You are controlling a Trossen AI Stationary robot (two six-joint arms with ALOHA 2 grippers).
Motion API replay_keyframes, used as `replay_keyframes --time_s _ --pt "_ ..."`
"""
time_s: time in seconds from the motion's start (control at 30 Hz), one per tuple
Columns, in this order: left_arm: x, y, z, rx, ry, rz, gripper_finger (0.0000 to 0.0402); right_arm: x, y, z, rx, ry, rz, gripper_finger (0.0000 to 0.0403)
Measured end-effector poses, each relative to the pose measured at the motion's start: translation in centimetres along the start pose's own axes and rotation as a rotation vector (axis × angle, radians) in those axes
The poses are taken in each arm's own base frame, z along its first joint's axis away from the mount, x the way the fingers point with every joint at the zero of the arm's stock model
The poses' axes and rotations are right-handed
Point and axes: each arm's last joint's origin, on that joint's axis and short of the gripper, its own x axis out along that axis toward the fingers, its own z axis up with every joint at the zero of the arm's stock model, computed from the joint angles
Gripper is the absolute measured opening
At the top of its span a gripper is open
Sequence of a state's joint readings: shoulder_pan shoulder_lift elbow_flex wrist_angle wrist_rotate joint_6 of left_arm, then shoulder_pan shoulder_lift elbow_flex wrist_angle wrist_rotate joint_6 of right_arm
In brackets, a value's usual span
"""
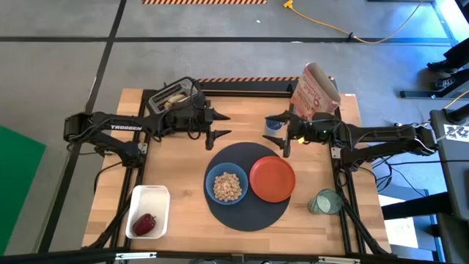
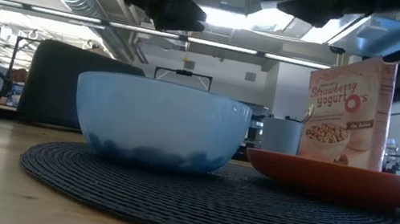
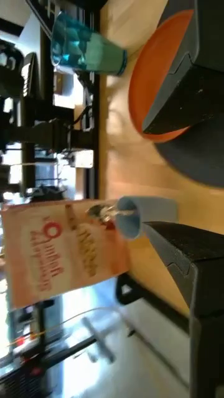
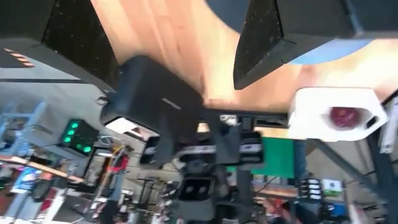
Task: Arrange a breakfast setting
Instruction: Put the toasted bread on the orange plate
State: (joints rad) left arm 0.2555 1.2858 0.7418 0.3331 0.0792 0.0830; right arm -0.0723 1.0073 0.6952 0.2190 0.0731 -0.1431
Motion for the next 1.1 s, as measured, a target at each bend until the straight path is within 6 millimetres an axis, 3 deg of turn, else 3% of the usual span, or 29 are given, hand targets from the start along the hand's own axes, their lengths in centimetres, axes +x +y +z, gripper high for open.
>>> replay_keyframes --time_s 0.1,0.27,0.5,0.6,0.77,0.83,1.1 --pt "-0.3 -0.7 -0.6 -0.070 0.084 -0.024 0.0237 0.0 -0.1 0.1 0.027 -0.011 -0.032 0.0289" --pt "-4.0 -2.3 0.4 -0.140 0.176 -0.021 0.0237 -0.3 -0.3 0.5 0.026 0.036 -0.056 0.0246" --pt "-9.5 -2.6 1.6 -0.112 0.183 0.264 0.0237 -0.3 -0.5 0.6 -0.088 0.055 -0.137 0.0205" --pt "-11.1 -1.4 2.4 -0.106 0.210 0.408 0.0235 -0.3 -0.5 0.6 -0.101 0.050 -0.137 0.0197" --pt "-13.9 2.3 6.7 -0.092 0.310 0.576 0.0222 -0.3 -0.6 1.3 -0.092 -0.018 -0.151 0.0193" --pt "-14.2 3.5 7.6 -0.082 0.375 0.598 0.0219 -0.3 -0.7 1.5 -0.099 -0.042 -0.156 0.0193" --pt "-12.0 8.7 5.3 -0.110 0.635 0.600 0.0218 -0.3 -0.7 1.6 -0.165 -0.045 -0.169 0.0192"
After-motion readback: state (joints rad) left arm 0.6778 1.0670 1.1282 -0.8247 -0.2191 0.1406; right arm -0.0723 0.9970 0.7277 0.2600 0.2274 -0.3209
